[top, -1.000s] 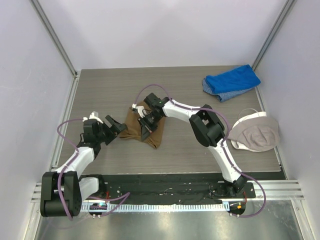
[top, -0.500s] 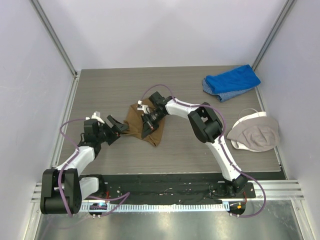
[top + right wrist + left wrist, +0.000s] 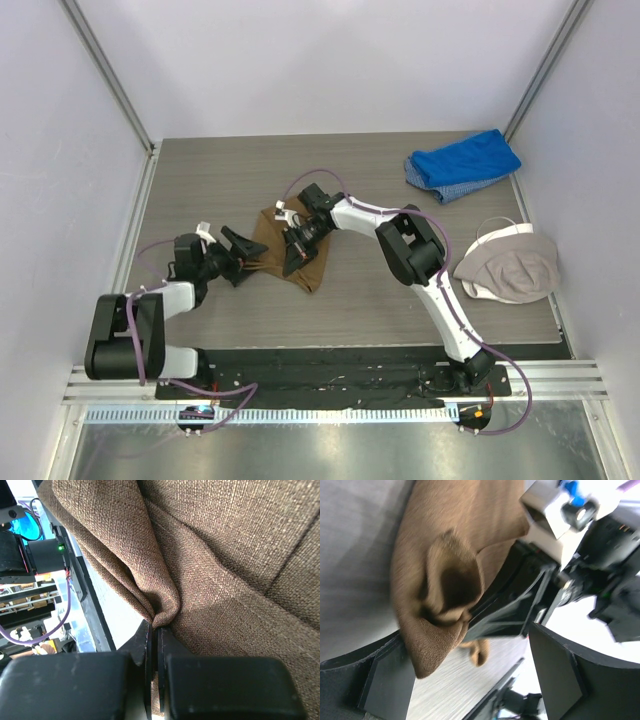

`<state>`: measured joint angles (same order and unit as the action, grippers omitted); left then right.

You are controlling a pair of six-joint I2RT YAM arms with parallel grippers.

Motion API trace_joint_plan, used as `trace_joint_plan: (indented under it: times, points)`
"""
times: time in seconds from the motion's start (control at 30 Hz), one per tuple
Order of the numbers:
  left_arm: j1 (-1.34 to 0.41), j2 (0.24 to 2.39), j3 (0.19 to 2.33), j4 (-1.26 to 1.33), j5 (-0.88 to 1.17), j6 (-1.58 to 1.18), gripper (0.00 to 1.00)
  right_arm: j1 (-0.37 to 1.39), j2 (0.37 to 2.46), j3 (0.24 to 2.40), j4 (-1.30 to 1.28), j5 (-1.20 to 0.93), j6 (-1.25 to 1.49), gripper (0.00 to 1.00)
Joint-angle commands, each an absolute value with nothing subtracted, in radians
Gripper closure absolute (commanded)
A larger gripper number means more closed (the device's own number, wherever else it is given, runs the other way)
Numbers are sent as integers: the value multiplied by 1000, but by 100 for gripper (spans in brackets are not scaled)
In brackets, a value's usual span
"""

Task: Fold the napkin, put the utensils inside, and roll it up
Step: Roll the napkin with the utensil

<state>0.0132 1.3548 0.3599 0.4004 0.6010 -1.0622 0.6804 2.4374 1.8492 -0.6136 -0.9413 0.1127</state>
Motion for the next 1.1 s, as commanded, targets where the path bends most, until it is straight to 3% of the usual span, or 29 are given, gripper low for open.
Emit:
trace_joint_plan:
  times: [0.0,0.2,0.37,0.7,1.07]
  points:
    - [9,1437,397,708,650,-1190,10,676,2450,1850,-581,-864,109,99]
    - [11,1594,402,986,660,-1345,11,675,2444,1839,-581,-851,110,99]
    - [9,1635,420,1008,649,-1333,12,676,2444,1839,-581,-848,112,99]
    - [9,1431,498,508,520,-1003,12,664,2454,1835,-578,-844,127,99]
    - [9,1416,482,497,460,-921,12,658,2456,1822,-571,-850,130,99]
